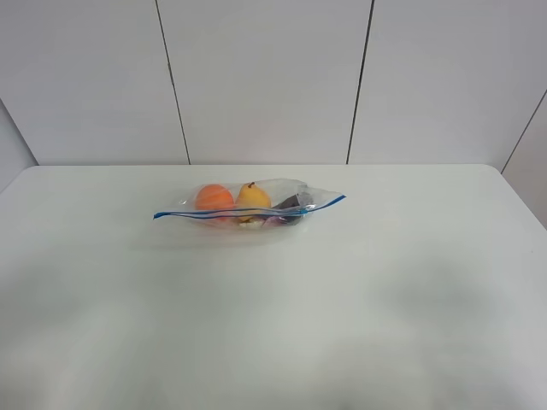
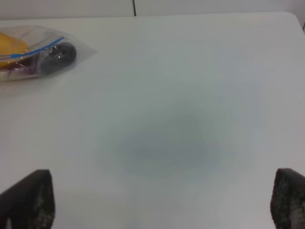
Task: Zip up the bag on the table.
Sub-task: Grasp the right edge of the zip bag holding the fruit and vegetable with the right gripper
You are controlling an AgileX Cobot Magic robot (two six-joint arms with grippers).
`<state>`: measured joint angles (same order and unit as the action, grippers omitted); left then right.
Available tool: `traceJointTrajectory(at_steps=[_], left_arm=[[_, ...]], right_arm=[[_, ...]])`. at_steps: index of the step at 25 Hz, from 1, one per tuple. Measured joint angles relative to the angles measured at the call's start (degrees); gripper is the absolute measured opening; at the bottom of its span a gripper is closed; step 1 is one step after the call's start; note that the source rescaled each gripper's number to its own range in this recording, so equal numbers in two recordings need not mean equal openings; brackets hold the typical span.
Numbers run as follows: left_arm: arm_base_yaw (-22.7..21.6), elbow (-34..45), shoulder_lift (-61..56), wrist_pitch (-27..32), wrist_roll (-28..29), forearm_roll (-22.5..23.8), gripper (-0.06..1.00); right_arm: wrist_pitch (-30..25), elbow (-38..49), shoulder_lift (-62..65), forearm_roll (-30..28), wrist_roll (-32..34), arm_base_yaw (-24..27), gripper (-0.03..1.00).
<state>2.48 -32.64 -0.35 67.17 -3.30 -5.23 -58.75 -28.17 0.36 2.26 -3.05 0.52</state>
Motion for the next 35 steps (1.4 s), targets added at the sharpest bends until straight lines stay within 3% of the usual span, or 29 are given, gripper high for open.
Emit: traceJointTrajectory(at_steps=[16, 23, 28, 35], left_arm=[[0.0, 0.0, 0.0, 0.0, 0.0, 0.0, 1.0], [0.0, 0.0, 0.0, 0.1, 0.0, 0.0, 1.0], [0.0, 0.0, 0.0, 0.1, 0.0, 0.0, 1.0], [0.0, 0.0, 0.0, 0.1, 0.0, 0.0, 1.0]], right_arm=[[0.5, -0.7, -3.7, 0.0, 0.3, 0.0, 1.0], [5.4, -10.4, -25.7, 2.8, 3.0, 0.0, 1.0], [7.5, -21.5, -46.5, 8.5, 3.0, 0.0, 1.0], [5.4, -38.6, -74.6, 19.6, -1.4, 0.0, 1.0]])
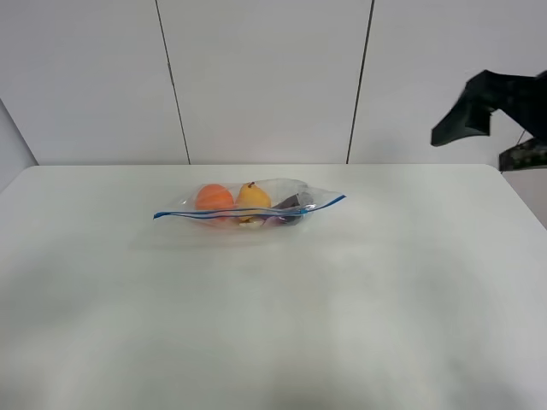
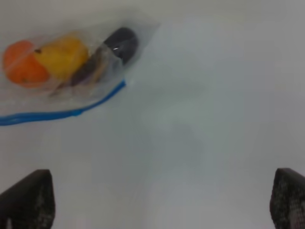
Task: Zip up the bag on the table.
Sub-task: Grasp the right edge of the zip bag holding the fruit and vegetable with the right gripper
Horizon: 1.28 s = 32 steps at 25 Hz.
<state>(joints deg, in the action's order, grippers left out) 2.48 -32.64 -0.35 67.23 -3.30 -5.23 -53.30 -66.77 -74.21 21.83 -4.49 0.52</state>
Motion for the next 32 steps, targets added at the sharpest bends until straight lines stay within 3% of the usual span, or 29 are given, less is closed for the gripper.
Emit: traceJointTrajectory(at_steps=[10, 15, 19, 26, 32], left_arm=[[0.0, 0.0, 0.0, 0.0, 0.0, 0.0, 1.0], [0.0, 0.0, 0.0, 0.0, 0.0, 0.0, 1.0], [0.0, 0.0, 0.0, 0.0, 0.0, 0.0, 1.0], [0.0, 0.0, 0.0, 0.0, 0.0, 0.0, 1.0], [0.0, 0.0, 0.0, 0.0, 0.0, 0.0, 1.0]], right_arm=[[-10.5, -18.9, -30.1, 20.1, -5.6, 0.0, 0.98], [-12.8, -24.8, -40.1, 26.1, -5.7, -0.2, 0.95], [-13.2, -27.1, -45.2, 28.0, -6.1, -1.3, 0.94], [-13.7, -27.2, -51.3, 29.5, -8.1, -3.9, 0.83], [-12.5, -27.2, -52.8, 29.7, -8.6, -4.7, 0.64]])
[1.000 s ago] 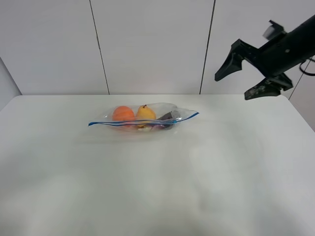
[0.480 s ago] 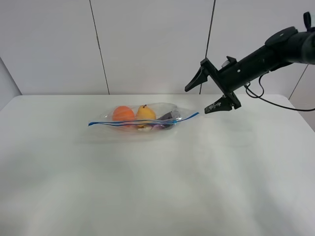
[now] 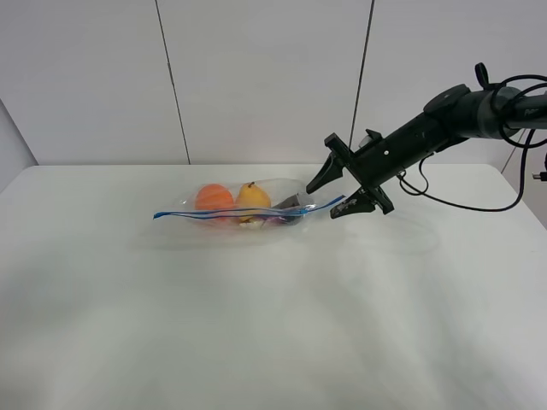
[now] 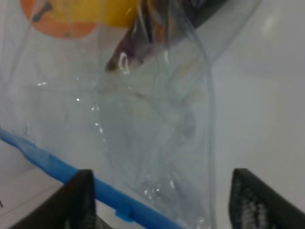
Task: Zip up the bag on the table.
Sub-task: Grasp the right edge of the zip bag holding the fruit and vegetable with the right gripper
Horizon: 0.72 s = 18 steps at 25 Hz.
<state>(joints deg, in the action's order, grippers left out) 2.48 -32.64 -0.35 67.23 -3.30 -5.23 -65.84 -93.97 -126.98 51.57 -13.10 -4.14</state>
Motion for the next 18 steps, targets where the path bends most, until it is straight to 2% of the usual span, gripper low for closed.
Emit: traceJointTrajectory(at_steps=[4, 8, 18], left_arm=[[0.0, 0.0, 0.0, -0.1, 0.0, 0.0, 1.0], [0.0, 0.0, 0.0, -0.1, 0.0, 0.0, 1.0], [0.0, 0.0, 0.0, -0.1, 0.0, 0.0, 1.0]], right_arm=[[0.0, 0.0, -0.3, 0.0, -0.8, 0.0, 0.44], [0.0, 0.0, -0.3, 0.0, -1.7, 0.0, 0.29], [-0.9, 0.0, -0.3, -0.1, -2.9, 0.0, 0.26]])
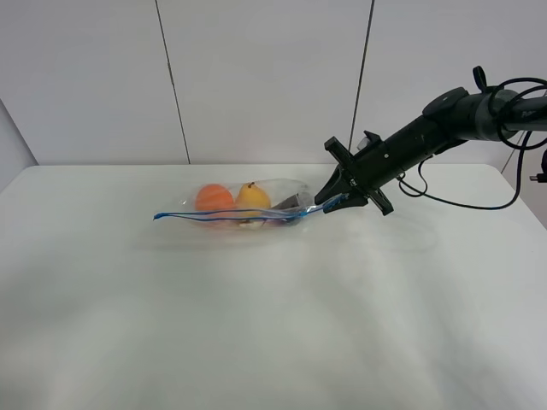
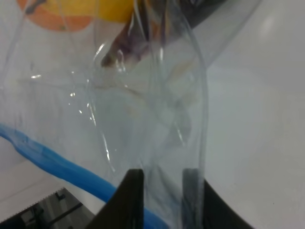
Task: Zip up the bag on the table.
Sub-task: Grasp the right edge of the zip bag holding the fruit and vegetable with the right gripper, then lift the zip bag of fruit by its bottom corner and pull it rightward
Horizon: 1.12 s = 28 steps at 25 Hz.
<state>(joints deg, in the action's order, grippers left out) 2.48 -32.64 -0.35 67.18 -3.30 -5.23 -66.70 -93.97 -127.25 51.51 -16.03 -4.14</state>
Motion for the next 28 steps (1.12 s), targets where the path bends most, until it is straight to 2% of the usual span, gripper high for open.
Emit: traceJointTrajectory(at_steps=[8, 10, 15, 24, 28], left_arm=[[0.0, 0.0, 0.0, 0.0, 0.0, 0.0, 1.0], [0.0, 0.0, 0.0, 0.0, 0.0, 0.0, 1.0], [0.0, 0.0, 0.0, 0.0, 0.0, 0.0, 1.0], [0.0, 0.0, 0.0, 0.0, 0.0, 0.0, 1.0], [0.0, 0.0, 0.0, 0.0, 0.0, 0.0, 1.0]], right_arm=[[-0.7, 0.0, 0.0, -0.8, -0.2, 0.0, 0.25], [-0.7, 0.0, 0.0, -1.0, -0.2, 0.0, 0.2], [-0.7, 0.0, 0.0, -1.1, -1.5, 0.0, 0.01], [-0.7, 0.0, 0.0, -0.8, -3.3, 0.0, 0.0], [-1.3, 0.0, 0.0, 1.9, -5.6, 0.0, 0.0]])
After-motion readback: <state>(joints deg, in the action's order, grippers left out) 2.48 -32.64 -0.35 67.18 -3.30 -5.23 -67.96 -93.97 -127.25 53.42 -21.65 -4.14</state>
